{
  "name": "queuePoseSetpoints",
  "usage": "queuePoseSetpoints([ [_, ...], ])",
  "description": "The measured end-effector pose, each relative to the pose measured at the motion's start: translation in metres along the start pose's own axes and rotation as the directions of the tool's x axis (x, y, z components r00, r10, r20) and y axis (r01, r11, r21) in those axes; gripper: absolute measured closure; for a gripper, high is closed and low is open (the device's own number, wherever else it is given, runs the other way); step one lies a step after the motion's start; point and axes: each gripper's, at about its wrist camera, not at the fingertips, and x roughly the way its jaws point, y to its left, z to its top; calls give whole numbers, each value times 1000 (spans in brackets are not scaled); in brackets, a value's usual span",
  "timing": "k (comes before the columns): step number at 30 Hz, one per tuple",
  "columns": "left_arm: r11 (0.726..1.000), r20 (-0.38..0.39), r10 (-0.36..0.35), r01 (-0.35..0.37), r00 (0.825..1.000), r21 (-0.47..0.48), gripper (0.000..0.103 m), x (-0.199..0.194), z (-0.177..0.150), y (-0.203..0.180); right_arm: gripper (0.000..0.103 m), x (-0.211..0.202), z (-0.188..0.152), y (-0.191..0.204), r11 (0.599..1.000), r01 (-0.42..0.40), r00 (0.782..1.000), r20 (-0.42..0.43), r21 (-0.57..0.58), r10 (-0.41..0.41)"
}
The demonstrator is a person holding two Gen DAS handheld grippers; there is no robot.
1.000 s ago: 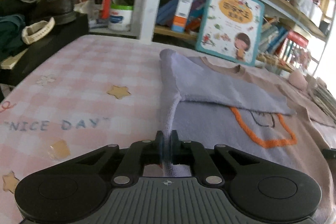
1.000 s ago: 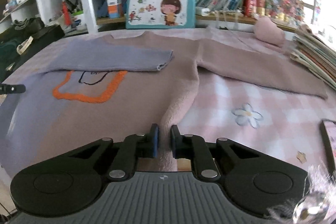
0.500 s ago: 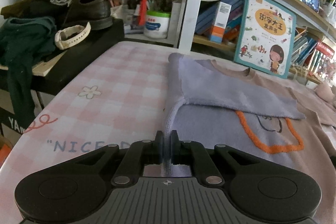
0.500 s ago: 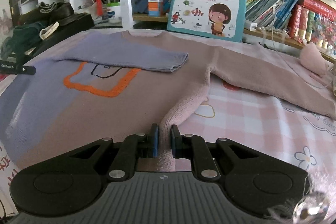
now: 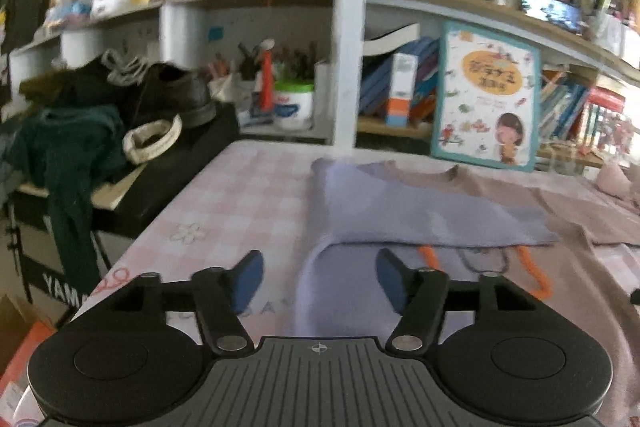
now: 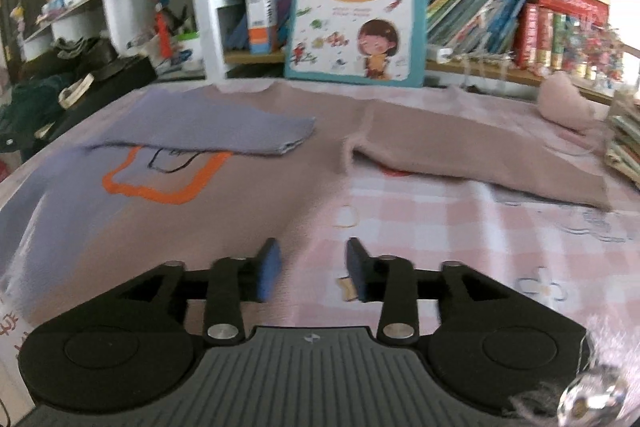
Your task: Fold clothes
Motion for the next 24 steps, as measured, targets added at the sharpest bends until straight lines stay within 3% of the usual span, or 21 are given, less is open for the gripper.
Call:
queuePoseSetpoints([
  [3, 998, -14, -41, 42, 999, 53, 22, -3, -1, -21, 54, -1, 0, -22, 998, 51, 999, 1, 29, -51],
  [8, 978, -36, -57, 63, 998, 200, 16, 1, -9, -62, 49, 0, 7, -71, 985, 169, 985, -24, 24, -168],
  [11, 967, -47, -74, 83, 996, 240, 14, 1, -16, -79, 45, -3, 13, -103, 975, 217, 976, -43, 42, -216],
  [16, 953, -90, -132, 151, 987, 263, 13, 4, -27, -100, 44, -3, 24, -160, 956, 263, 964, -84, 131, -254],
  [24, 928, -103, -132, 159, 986, 336, 9, 2, -36, -120, 51, 24, 45, -234, 910, 294, 952, -175, 292, -252],
])
